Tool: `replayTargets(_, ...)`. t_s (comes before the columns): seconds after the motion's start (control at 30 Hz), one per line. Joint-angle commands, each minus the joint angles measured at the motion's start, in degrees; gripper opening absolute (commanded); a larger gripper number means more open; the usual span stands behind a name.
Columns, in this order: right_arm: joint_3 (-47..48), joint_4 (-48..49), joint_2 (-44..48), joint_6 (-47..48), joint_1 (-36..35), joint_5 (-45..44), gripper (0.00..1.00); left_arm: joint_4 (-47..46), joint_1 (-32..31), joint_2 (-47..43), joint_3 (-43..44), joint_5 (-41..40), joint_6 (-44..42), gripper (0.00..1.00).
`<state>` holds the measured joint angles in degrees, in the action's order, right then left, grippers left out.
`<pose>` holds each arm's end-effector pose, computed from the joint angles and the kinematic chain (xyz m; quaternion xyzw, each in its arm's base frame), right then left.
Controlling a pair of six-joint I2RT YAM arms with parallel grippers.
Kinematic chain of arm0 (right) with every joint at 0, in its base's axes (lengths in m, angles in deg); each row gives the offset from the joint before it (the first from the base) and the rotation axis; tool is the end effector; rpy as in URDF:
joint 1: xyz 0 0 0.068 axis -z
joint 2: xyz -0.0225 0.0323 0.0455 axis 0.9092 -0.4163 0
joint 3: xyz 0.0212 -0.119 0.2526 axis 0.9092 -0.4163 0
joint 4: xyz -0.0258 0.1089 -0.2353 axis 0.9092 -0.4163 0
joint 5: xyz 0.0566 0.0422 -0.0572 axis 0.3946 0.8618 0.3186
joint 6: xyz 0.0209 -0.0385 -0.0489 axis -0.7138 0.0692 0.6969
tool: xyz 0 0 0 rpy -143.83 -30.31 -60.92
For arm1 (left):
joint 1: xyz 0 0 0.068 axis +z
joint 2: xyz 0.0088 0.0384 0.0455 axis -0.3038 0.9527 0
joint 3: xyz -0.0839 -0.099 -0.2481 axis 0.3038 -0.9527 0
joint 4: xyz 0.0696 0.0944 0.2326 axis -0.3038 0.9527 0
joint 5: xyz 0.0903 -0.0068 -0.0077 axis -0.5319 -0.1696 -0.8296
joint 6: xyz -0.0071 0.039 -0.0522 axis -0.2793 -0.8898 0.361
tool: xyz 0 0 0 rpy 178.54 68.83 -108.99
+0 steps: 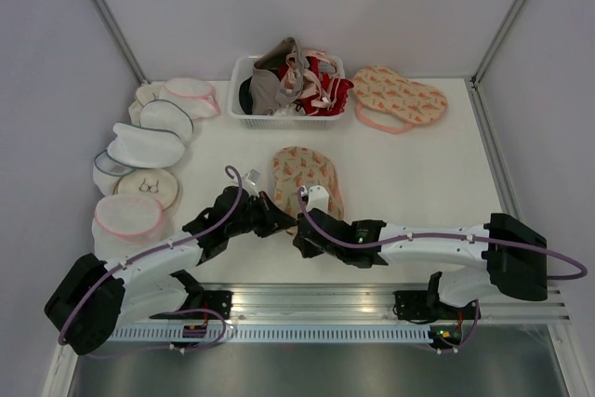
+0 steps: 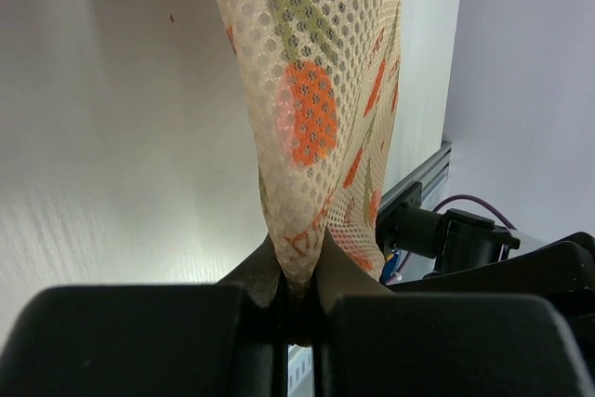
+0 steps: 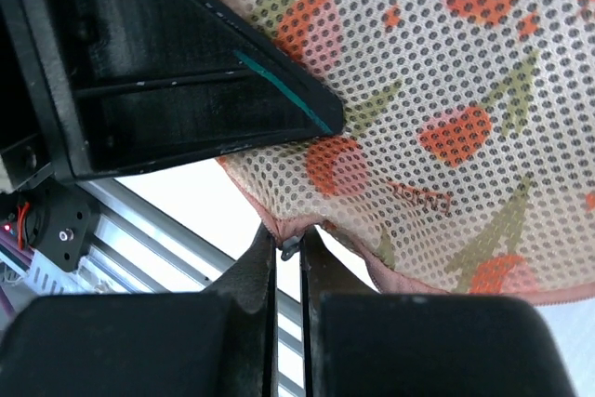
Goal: Unzip the laundry bag and remove the bra
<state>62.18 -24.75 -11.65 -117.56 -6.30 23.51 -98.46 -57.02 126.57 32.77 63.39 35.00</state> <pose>0.1095 0.2769 0.2117 -0.1382 0.9048 0.2401 0.3235 0.1627 -0.1491 0.1788 -0.1065 0.8522 -0.4524 0.2402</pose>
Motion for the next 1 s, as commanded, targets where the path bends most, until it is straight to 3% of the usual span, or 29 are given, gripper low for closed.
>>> replayTargets(0.0, -2.73, -3.34, 1.87, 4.88, 0.51, 0.09, 0.04, 0.62, 3.38, 0.71, -1.83, -7.26, -4.39, 0.02)
replayTargets(0.13, -1.59, -0.43, -0.85, 4.89, 0.51, 0.35, 0.34, 0.17, 3.38, -0.87, -2.27, -7.26, -3.86, 0.02)
replayTargets(0.23, -0.27, -0.78, -3.22, 4.36, 0.51, 1.05, 0.43, 0.0, 3.38, -1.4, -2.19, -7.26, -3.6, 0.02)
replayTargets(0.63, -2.11, 7.47, -2.26, 2.16, -0.28, 4.3, 0.48, -5.18, 3.38, 1.14, -3.59, -4.79, -0.61, 0.02)
replayTargets(0.97, 1.14, 12.49, -10.6, 4.88, 0.33, 2.45, 0.48, -5.98, 3.38, 0.53, -4.03, -3.13, 0.53, 0.02)
